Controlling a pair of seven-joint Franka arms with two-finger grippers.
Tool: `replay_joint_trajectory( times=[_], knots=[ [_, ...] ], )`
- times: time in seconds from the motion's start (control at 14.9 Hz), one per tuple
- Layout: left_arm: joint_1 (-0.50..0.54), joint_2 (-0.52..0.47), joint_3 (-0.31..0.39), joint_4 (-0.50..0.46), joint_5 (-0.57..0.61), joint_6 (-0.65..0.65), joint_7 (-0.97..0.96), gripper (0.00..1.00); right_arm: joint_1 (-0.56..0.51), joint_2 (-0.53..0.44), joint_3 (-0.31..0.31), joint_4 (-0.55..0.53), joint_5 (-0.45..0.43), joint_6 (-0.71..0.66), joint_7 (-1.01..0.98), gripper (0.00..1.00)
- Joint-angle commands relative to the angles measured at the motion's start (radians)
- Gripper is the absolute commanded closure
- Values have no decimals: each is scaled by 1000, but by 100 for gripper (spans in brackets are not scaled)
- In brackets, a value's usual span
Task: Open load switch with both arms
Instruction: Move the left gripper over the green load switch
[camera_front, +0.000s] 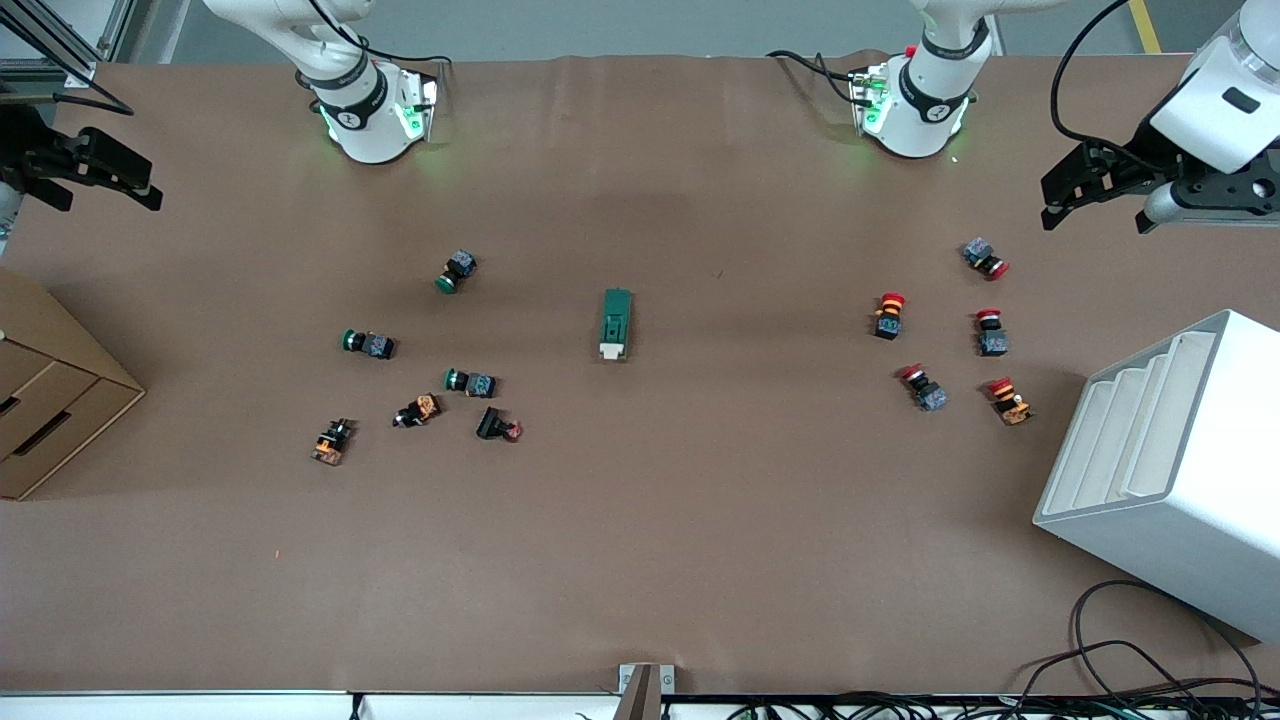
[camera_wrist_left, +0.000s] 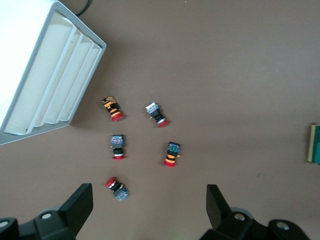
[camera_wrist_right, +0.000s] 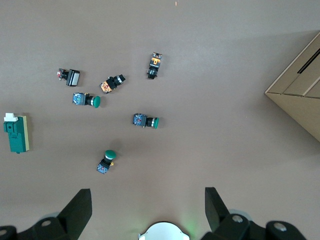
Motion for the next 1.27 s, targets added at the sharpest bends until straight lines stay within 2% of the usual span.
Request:
replay_joint_trajectory(
  times=[0.0, 0.2, 0.34, 0.54, 0.8, 0.94, 1.21],
  knots=[
    [-4, 9, -4, 24, 24, -15, -9, 0, 2, -2, -3, -2, 8, -6, -9, 0],
    [-7, 29, -4, 36, 24, -15, -25, 0, 4, -2, -3, 0, 8, -2, -12, 0],
    [-13, 71, -9, 80, 30, -12, -48, 0, 2, -2, -3, 0, 8, -2, -12, 0],
    [-23, 166, -82, 127, 77, 1, -76, 0, 1, -2, -5, 0, 7, 1, -54, 0],
    [-114, 285, -190, 121, 85, 140, -422, 0, -1, -2, -6, 0, 6, 3, -72, 0],
    [-212, 345, -196, 104, 91, 224, -568, 0, -1, -2, -6, 0, 6, -2, -62, 0],
    [-394, 440, -195, 18, 117, 482, -982, 0, 2, -2, -5, 1, 6, -5, 6, 0]
  ],
)
